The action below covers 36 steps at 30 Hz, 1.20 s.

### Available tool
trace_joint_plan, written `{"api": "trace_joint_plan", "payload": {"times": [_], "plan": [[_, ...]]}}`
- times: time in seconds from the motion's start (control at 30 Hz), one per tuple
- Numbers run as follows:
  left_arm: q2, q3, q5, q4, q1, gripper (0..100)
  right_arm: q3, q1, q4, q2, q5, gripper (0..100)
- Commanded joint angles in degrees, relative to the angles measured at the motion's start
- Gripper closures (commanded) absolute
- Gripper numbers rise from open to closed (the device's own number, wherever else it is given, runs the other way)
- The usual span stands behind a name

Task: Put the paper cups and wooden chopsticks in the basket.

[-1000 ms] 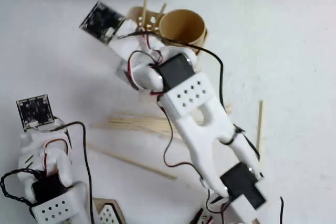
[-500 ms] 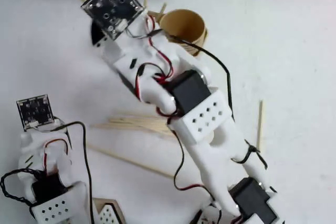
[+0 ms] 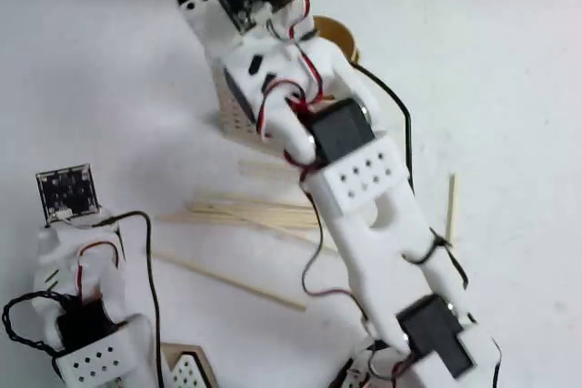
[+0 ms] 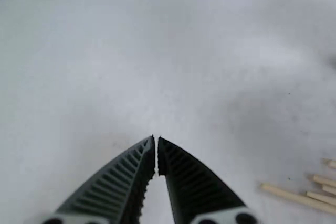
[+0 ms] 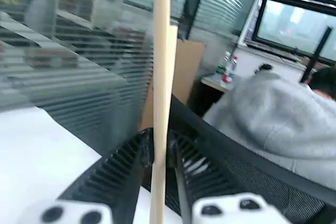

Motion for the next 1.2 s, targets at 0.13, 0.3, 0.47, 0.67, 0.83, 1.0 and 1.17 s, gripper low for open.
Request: {"api": "trace_joint_plan", "payload": {"times": [0.13, 0.3, 0.47, 0.67, 0.83, 1.0, 1.17], "plan": [[-0.57, -0.44, -0.53, -0.26, -0.57, 97, -1.93, 4.53, -2.24, 6.99, -0.62, 97.9], [-0.57, -0.44, -0.53, -0.26, -0.57, 97, -1.93, 6.11, -1.98, 11.74, -0.88, 97.7], [-0.57, -0.44, -0.53, -0.26, -0.57, 97, -1.93, 5.93, 0.92, 12.26, -0.97, 89.9], [-0.66, -0.44, -0.62, -0.26, -0.57, 97, -1.93, 6.11, 8.92, 6.29, -7.30, 86.8], [-0.66, -0.44, -0.62, -0.35, -0.57, 97, -1.58, 7.52, 20.88, -1.45, -9.49, 86.8], [-0.66, -0.44, -0.62, -0.35, -0.57, 97, -1.58, 11.65, 33.19, -8.22, -11.78, 86.8], [-0.66, -0.35, -0.62, -0.35, -0.57, 97, -1.49, 16.92, 43.82, -12.26, -11.69, 86.6]]}}
